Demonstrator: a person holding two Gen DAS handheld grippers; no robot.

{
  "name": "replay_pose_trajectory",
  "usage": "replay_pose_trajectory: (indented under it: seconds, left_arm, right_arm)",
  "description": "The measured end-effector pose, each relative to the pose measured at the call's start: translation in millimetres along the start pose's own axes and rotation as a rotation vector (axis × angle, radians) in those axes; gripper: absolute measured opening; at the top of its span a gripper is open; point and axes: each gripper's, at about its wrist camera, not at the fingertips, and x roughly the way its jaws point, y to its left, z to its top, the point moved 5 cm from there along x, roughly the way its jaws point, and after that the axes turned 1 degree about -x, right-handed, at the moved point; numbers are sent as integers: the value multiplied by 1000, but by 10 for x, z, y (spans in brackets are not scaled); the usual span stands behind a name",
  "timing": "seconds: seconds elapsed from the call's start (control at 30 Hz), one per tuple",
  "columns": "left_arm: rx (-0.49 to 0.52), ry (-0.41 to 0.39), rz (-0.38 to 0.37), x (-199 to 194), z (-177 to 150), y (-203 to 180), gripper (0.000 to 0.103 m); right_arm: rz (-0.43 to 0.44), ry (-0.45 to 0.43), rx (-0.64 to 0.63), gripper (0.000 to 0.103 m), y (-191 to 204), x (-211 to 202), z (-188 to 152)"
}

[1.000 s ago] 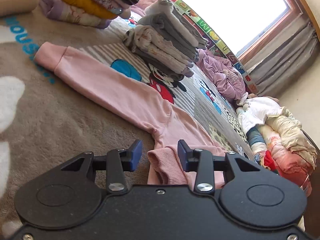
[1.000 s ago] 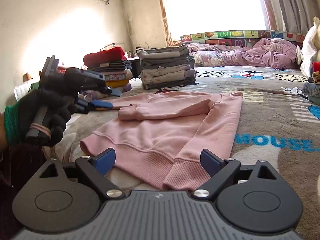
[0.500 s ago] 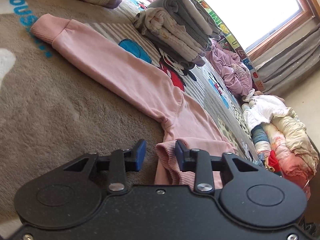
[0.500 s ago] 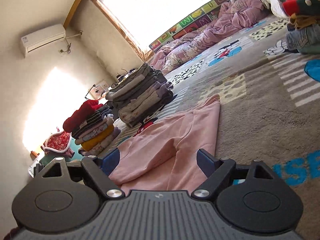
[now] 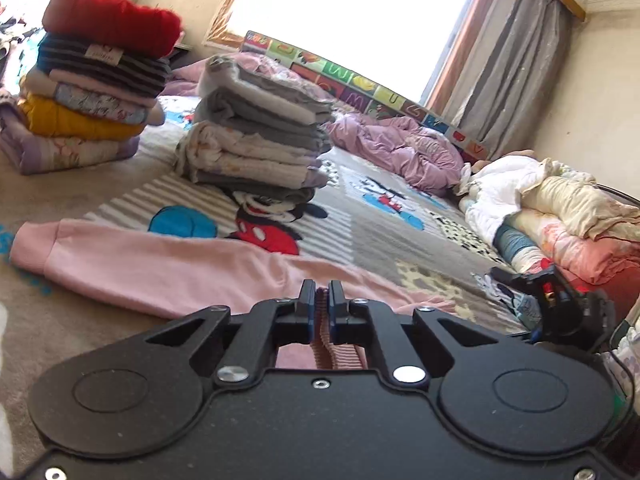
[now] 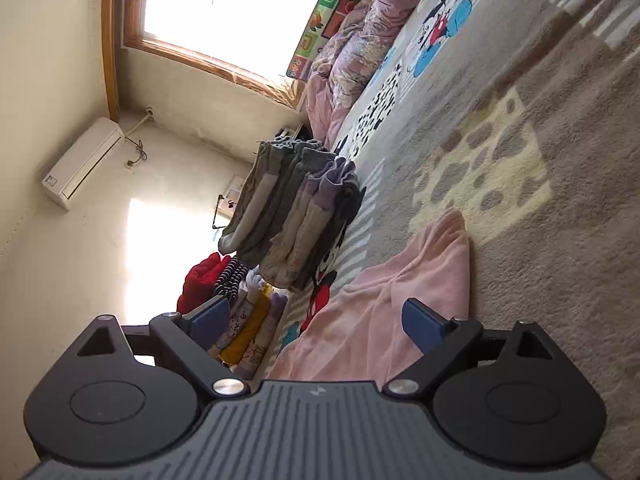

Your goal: Fold clothes

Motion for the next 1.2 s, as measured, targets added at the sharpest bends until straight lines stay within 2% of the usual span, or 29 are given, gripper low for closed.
replay_pose_trajectory:
  seconds: [0.13,0.23,0.3,0.37,0.53,0.6,0.8,0.93,1.0,1.1,1.2]
  left_arm:
    - [102,-57,-65,-78,162,-325,3]
    - [126,-72,-88,-78,215,-423,3]
    - [148,-76,-109,-90,227,-491,3]
    - [189,-72,-143,-128,212,-587,3]
    - [358,-71,-263,-356,87,-981,2]
    - [461,-74,-306,-430,1,-1166,2]
    - [720,-12,-412,-488,-341,-1531,2]
    - [935,89,-486,-495,-759,-1723,2]
    - [985,121,-429,-417,-852,-1692,3]
    - [785,107,-324,-274,-485,-1441,3]
    - [579,56,-266,-214,-45,-1201,3]
  right_arm:
    - [51,26,110,93,-120,157,118]
    - [107,66,171,93,-96,250,155]
    - [71,91,166,93,-131,319,157]
    - [39,104,173,88,-189,379,168]
    - [34,100,218,88,-227,392,268]
    - [23,102,218,88,-227,370,281]
    - [6,71,232,89,-265,269,335]
    - [10,61,231,90,-270,268,325]
    - [21,51,239,92,-282,260,327]
    - [25,51,233,92,-269,211,331]
    - [3,26,170,92,-203,29,310]
